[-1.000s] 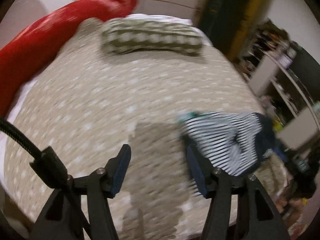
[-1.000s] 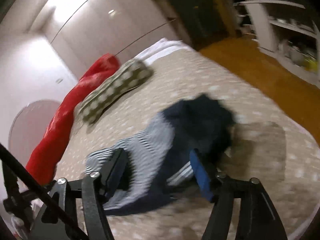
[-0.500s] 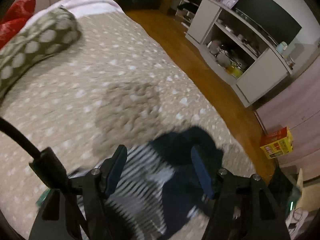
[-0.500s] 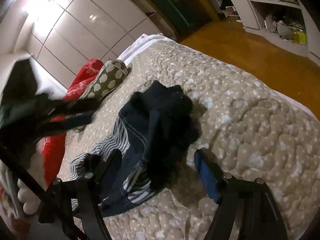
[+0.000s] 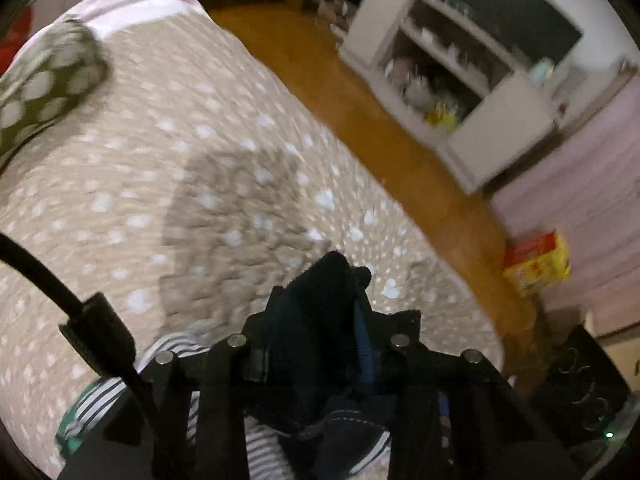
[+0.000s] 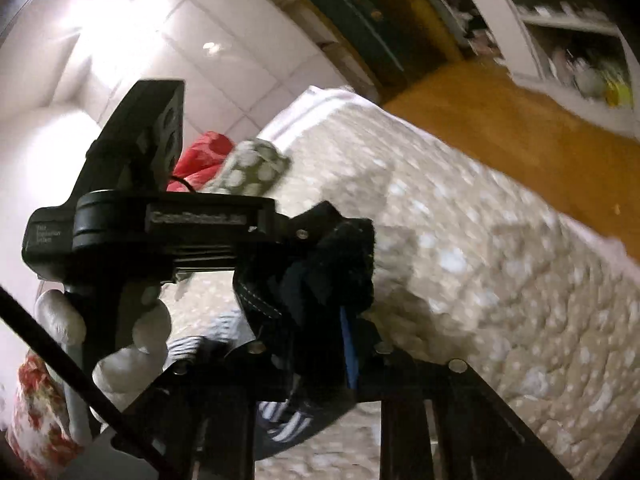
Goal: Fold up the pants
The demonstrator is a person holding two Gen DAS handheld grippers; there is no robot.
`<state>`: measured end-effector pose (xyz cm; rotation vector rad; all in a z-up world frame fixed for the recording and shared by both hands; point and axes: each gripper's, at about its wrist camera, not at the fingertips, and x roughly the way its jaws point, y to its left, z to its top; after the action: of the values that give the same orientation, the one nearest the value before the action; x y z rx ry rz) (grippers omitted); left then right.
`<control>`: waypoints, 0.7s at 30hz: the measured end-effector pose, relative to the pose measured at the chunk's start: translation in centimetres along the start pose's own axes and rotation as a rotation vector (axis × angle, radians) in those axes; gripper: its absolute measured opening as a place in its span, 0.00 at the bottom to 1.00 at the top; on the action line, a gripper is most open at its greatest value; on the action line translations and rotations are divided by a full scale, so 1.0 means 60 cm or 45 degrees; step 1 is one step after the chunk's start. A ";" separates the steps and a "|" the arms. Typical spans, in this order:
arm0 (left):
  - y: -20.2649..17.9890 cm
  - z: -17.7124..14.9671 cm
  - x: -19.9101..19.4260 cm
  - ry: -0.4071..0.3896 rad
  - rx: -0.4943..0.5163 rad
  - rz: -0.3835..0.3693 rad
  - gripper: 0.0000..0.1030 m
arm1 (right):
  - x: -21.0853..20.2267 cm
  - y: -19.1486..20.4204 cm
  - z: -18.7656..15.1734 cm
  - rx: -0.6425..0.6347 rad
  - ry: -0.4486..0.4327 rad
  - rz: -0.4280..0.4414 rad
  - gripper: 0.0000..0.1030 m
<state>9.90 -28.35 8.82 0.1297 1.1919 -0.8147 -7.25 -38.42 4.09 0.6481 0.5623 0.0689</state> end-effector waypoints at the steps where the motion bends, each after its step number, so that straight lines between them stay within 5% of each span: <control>1: 0.012 -0.006 -0.023 -0.033 -0.023 -0.012 0.30 | -0.003 0.015 0.003 -0.035 -0.006 0.008 0.19; 8: 0.140 -0.124 -0.165 -0.269 -0.258 -0.061 0.33 | 0.010 0.158 -0.017 -0.289 0.054 0.167 0.19; 12: 0.226 -0.221 -0.195 -0.311 -0.442 -0.064 0.54 | 0.049 0.229 -0.080 -0.454 0.178 0.222 0.26; 14: 0.256 -0.257 -0.204 -0.314 -0.513 -0.092 0.54 | 0.068 0.247 -0.117 -0.532 0.272 0.228 0.38; 18: 0.294 -0.319 -0.240 -0.389 -0.620 -0.109 0.54 | 0.064 0.280 -0.163 -0.735 0.358 0.227 0.40; 21: 0.311 -0.343 -0.265 -0.452 -0.674 -0.106 0.54 | 0.036 0.269 -0.142 -0.709 0.340 0.254 0.40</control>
<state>3.59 3.01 8.36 -0.4834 1.0400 -0.5410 -8.04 -20.27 7.01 0.1476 0.6968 0.4878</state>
